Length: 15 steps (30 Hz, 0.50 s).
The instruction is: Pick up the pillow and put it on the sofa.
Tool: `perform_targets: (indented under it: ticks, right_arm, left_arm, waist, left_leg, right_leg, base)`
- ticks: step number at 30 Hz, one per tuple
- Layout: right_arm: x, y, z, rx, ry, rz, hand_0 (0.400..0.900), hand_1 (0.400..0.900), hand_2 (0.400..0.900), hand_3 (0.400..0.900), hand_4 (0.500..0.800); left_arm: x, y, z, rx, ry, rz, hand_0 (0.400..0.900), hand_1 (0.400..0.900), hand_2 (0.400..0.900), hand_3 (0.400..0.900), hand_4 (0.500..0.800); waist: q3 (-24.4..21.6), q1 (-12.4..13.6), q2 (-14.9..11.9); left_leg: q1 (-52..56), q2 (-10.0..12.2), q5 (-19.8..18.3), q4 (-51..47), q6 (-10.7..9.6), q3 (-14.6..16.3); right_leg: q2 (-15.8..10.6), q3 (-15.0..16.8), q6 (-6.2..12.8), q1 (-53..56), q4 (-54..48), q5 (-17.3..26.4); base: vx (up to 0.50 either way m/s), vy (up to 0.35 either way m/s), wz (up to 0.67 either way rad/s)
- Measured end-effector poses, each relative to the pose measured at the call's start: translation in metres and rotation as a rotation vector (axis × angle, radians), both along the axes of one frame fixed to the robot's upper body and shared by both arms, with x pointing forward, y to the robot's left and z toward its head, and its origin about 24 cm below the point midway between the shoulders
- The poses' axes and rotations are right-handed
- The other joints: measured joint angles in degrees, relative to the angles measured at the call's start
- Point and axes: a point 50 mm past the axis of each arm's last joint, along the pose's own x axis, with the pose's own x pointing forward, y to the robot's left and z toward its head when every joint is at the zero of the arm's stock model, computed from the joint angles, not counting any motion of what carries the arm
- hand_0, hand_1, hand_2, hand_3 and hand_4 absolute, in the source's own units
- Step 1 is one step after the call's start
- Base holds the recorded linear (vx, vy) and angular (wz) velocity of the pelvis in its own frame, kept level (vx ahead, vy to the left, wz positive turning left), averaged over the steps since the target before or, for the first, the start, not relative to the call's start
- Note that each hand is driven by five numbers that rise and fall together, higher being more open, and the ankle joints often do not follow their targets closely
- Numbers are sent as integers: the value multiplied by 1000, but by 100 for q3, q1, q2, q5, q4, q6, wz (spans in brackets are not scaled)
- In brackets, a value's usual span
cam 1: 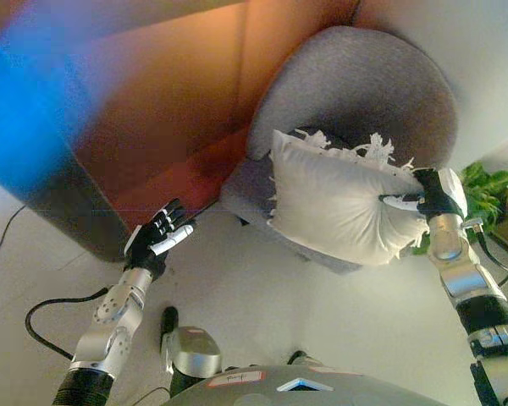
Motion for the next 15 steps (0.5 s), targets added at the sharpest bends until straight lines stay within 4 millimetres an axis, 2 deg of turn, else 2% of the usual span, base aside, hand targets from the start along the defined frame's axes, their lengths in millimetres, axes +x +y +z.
perform_targets:
  ticks: [5,6,7,9,11,15]
  right_arm:
    - [21,-9,15,-29,3,-35,400,400,400,400,500]
    - [25,-12,18,-28,13,-44,820,820,820,820,752]
    - [30,-18,24,-18,37,-66,900,900,900,900,800]
    - [37,-31,32,-9,89,-130,900,900,900,900,800]
    - [34,-53,43,-8,127,-252,900,900,900,900,800]
    - [41,-62,68,33,30,-352,900,900,900,900,800]
  left_arm:
    - [0,4,2,24,11,-33,900,900,900,900,800]
    - [1,5,4,28,6,-39,900,900,900,900,800]
    - [3,5,7,35,-4,-52,900,900,900,900,800]
    - [7,6,13,48,-23,-83,900,900,900,900,800]
    - [17,2,22,46,-59,-127,900,900,900,900,800]
    - [16,7,24,72,-36,-168,900,900,900,900,800]
  waist:
    - [71,255,20]
    - [93,260,21]
    - [125,290,31]
    - [180,450,59]
    - [256,608,91]
    - [365,726,116]
  left_leg:
    - [-13,13,70,-97,-63,-100]
    - [-42,26,76,-98,-72,-133]
    - [-131,71,99,-96,-96,-186]
    - [-251,198,157,-138,-146,-273]
    - [-497,318,216,-162,-175,-398]
    - [-577,322,254,-174,-204,-429]
  right_leg:
    - [64,-143,10,95,-114,29]
    - [85,-175,10,100,-134,29]
    - [137,-221,7,65,-153,31]
    - [279,-253,-18,-18,-187,38]
    - [428,-322,-73,-174,-191,34]
    - [441,-395,-79,-212,-193,40]
  base:
    - [30,-173,9]
    - [-38,-273,11]
    - [-74,-327,12]
    - [-99,-327,17]
    - [-33,-182,11]
    - [8,-34,2]
